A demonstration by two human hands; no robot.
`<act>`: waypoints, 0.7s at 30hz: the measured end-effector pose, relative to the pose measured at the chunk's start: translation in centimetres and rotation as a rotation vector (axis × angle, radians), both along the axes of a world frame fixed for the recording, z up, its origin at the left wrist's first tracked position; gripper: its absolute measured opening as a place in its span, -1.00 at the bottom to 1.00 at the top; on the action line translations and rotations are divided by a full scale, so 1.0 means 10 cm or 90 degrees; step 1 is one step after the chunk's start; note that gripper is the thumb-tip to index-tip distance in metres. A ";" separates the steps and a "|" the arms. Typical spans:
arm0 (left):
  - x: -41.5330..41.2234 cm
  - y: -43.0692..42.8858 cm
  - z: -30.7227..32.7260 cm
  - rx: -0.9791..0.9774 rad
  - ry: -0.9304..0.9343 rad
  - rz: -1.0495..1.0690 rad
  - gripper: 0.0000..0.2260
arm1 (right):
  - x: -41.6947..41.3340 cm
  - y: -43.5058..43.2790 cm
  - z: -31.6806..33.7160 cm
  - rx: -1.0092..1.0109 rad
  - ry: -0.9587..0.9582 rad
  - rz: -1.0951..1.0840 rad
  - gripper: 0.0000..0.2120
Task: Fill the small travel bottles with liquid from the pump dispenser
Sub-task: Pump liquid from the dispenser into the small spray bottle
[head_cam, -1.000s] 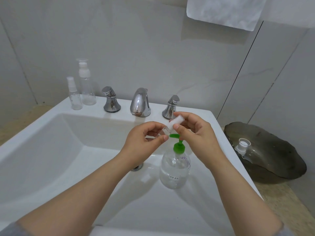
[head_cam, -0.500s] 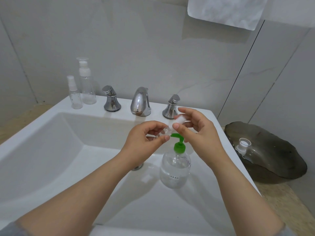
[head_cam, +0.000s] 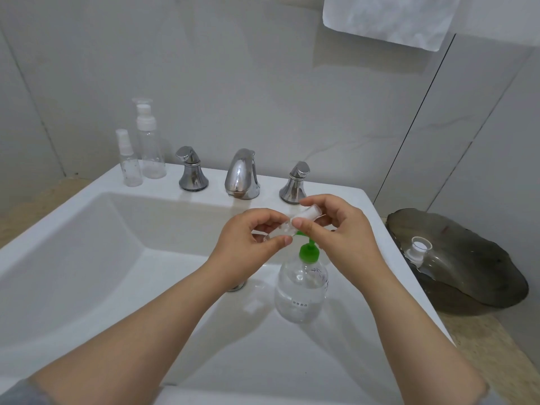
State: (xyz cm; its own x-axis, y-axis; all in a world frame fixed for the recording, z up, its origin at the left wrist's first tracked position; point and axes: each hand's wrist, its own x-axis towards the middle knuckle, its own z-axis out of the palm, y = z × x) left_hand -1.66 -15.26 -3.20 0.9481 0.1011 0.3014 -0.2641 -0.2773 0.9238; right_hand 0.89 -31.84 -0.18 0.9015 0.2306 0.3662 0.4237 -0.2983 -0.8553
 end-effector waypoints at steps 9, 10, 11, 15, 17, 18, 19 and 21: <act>0.00 0.00 0.00 -0.005 0.000 0.001 -0.80 | 0.00 -0.01 -0.01 -0.017 -0.014 0.006 -0.74; -0.01 0.00 0.00 -0.004 -0.001 0.003 -0.80 | -0.01 0.00 -0.01 -0.012 -0.009 -0.002 -0.76; -0.01 0.00 0.00 -0.003 -0.003 0.006 -0.80 | -0.01 0.00 0.00 -0.005 -0.004 -0.007 -0.75; -0.01 0.00 0.01 -0.004 0.000 0.006 -0.81 | -0.02 -0.02 0.05 -0.006 -0.008 0.013 -0.67; -0.01 0.00 0.01 -0.004 0.005 0.010 -0.80 | -0.02 -0.02 0.03 -0.028 -0.019 0.019 -0.67; 0.00 0.00 0.01 -0.002 0.006 0.013 -0.80 | -0.01 -0.02 0.02 -0.029 -0.018 0.014 -0.70; 0.00 0.00 0.01 -0.004 0.007 0.016 -0.80 | -0.01 -0.02 0.01 -0.025 -0.014 0.007 -0.74; 0.00 0.00 0.00 -0.019 0.009 0.027 -0.80 | -0.01 -0.02 0.01 -0.008 -0.004 -0.005 -0.76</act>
